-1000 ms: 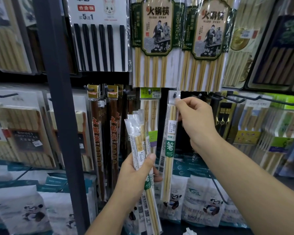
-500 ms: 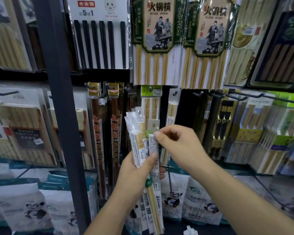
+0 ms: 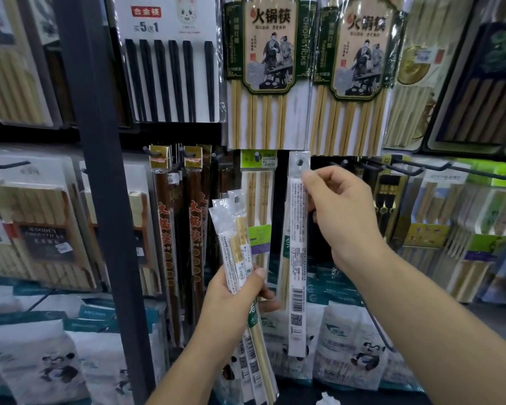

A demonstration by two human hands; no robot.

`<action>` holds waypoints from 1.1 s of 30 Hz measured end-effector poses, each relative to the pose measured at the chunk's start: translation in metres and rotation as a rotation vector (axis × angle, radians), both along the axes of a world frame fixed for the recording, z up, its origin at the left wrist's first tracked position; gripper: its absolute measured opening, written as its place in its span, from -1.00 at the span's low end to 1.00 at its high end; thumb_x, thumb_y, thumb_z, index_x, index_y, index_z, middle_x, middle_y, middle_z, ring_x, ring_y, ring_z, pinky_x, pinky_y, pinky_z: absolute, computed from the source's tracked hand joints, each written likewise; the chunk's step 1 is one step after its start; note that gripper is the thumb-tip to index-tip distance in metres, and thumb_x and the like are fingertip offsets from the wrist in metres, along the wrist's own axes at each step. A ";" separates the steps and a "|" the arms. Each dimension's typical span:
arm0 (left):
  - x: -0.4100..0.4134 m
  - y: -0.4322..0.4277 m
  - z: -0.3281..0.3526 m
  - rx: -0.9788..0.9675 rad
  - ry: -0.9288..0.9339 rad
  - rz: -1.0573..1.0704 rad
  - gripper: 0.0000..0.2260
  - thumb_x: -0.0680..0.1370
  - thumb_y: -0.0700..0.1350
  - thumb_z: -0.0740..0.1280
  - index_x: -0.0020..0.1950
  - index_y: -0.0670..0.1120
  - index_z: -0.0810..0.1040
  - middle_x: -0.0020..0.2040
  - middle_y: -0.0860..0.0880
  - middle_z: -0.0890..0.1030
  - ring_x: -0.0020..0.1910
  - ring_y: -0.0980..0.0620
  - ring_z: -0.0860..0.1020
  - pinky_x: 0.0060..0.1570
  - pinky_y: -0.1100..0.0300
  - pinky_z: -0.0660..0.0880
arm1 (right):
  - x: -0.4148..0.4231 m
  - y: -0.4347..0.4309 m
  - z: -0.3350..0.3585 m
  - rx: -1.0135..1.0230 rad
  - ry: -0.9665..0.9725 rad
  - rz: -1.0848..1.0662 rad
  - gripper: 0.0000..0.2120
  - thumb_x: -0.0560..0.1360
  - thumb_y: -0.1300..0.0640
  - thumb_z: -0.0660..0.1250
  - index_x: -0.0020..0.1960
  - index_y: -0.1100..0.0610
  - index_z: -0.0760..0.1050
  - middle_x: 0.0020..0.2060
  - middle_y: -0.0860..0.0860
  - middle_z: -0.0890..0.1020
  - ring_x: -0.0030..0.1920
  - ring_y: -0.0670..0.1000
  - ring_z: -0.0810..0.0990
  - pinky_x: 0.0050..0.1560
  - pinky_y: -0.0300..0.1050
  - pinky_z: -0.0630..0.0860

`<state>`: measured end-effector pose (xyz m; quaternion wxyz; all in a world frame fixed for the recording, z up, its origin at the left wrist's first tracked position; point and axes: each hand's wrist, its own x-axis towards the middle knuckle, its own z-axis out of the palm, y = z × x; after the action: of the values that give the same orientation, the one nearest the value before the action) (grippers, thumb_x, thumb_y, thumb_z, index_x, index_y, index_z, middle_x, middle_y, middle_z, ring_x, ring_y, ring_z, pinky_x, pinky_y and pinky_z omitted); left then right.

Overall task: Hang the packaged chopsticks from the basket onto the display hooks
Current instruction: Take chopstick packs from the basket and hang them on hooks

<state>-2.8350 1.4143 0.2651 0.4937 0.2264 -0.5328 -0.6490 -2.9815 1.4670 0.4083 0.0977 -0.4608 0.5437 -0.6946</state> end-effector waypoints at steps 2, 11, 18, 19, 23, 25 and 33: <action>0.000 0.000 -0.001 -0.011 -0.013 0.003 -0.90 0.62 -0.13 0.41 -0.06 0.05 0.66 -0.26 -0.12 0.61 -0.26 -0.05 0.65 -0.14 -0.03 0.68 | -0.002 -0.004 0.005 -0.002 -0.015 -0.020 -0.78 0.61 0.06 0.37 -0.15 0.14 0.62 -0.34 0.03 0.54 -0.31 -0.07 0.46 -0.30 -0.26 0.44; 0.000 0.005 0.004 0.007 0.047 -0.073 -0.91 0.59 -0.10 0.42 0.05 0.00 0.70 -0.33 -0.09 0.51 -0.33 0.00 0.55 -0.20 -0.02 0.67 | -0.008 -0.017 0.001 0.055 -0.010 -0.078 -0.72 0.60 0.03 0.38 -0.16 0.23 0.59 -0.34 0.08 0.52 -0.29 -0.01 0.45 -0.15 -0.10 0.48; 0.002 0.003 0.002 -0.036 0.009 -0.097 -0.83 0.53 0.01 0.43 0.11 0.11 0.67 -0.34 -0.14 0.57 -0.33 -0.07 0.61 -0.18 0.00 0.65 | -0.012 -0.017 -0.016 0.073 0.019 -0.131 -0.78 0.59 -0.04 0.40 -0.17 0.06 0.63 -0.25 0.08 0.67 -0.24 0.04 0.61 -0.05 0.00 0.60; 0.001 0.002 0.002 -0.040 0.002 -0.088 -0.84 0.52 0.01 0.42 0.09 0.12 0.66 -0.33 -0.15 0.58 -0.32 -0.08 0.62 -0.18 0.00 0.65 | -0.012 -0.015 -0.019 0.073 0.019 -0.143 -0.80 0.58 -0.04 0.40 -0.15 0.04 0.62 -0.22 0.07 0.68 -0.19 0.08 0.64 -0.03 0.05 0.61; 0.001 0.004 0.002 -0.057 -0.004 -0.053 -0.86 0.52 -0.01 0.44 0.07 0.13 0.63 -0.26 -0.09 0.64 -0.29 -0.07 0.64 -0.21 -0.01 0.66 | -0.003 -0.004 -0.036 0.062 0.070 -0.155 -0.83 0.56 -0.06 0.42 -0.16 -0.03 0.58 -0.28 -0.09 0.64 -0.23 -0.10 0.62 -0.16 -0.12 0.60; 0.001 0.005 0.003 -0.065 -0.012 -0.056 -0.87 0.53 -0.06 0.46 0.06 0.11 0.64 -0.21 -0.10 0.66 -0.27 -0.10 0.65 -0.21 -0.02 0.66 | 0.006 0.000 -0.043 0.091 0.126 -0.050 -0.88 0.55 -0.04 0.43 -0.14 -0.05 0.60 -0.27 -0.14 0.64 -0.25 -0.18 0.60 -0.24 -0.31 0.53; 0.003 0.009 0.008 -0.117 -0.026 -0.093 -0.74 0.38 0.08 0.57 0.02 0.11 0.65 -0.09 -0.17 0.72 -0.15 -0.20 0.72 -0.16 -0.05 0.68 | 0.020 -0.001 -0.047 0.194 0.187 0.116 -0.80 0.59 -0.01 0.40 -0.17 0.04 0.63 -0.33 0.01 0.63 -0.36 -0.17 0.52 -0.32 -0.30 0.49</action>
<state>-2.8316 1.4230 0.2730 0.4685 0.1805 -0.5861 -0.6360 -2.9613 1.4664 0.3617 0.1305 -0.5426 0.5873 -0.5862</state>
